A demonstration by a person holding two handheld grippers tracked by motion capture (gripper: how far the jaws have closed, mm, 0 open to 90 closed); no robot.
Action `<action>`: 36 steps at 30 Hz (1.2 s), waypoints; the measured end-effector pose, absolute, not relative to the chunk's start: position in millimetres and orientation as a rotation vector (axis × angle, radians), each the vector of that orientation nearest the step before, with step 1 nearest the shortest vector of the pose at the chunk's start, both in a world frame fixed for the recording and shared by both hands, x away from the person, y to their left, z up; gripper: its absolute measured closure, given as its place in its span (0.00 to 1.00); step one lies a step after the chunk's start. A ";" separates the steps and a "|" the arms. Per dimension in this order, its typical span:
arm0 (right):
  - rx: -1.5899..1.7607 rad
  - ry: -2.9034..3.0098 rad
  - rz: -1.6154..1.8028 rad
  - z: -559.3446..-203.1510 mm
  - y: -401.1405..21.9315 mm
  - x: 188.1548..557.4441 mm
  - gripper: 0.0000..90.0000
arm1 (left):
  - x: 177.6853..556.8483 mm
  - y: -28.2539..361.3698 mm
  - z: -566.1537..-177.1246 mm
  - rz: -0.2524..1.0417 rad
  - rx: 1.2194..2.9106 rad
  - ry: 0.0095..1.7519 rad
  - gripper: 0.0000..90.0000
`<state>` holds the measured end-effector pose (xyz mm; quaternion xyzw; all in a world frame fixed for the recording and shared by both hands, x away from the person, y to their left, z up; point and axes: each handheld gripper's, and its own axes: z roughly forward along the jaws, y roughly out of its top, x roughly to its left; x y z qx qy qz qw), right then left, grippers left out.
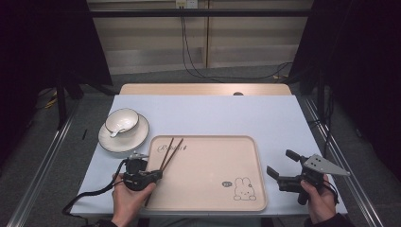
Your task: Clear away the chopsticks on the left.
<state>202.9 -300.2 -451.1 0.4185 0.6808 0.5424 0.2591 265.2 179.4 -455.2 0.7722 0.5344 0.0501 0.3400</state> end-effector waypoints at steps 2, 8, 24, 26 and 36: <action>1.135 1.844 1.473 -451.2 -299.7 202.7 0.02 | 267.5 179.0 -456.0 0.125 2.006 1.395 0.94; 1.135 1.844 1.470 -451.1 -299.7 202.8 0.02 | 269.6 174.3 -460.9 0.096 2.008 1.417 0.94; 1.135 1.843 1.473 -451.1 -299.7 202.7 0.02 | 269.3 173.0 -462.4 0.082 2.038 1.359 0.85; 1.133 1.844 1.474 -451.1 -299.8 202.7 0.02 | 269.7 173.3 -462.1 0.080 2.042 1.337 0.81; 1.136 1.843 1.485 -450.5 -300.0 202.1 0.02 | 267.8 179.0 -449.7 0.111 2.006 1.119 0.49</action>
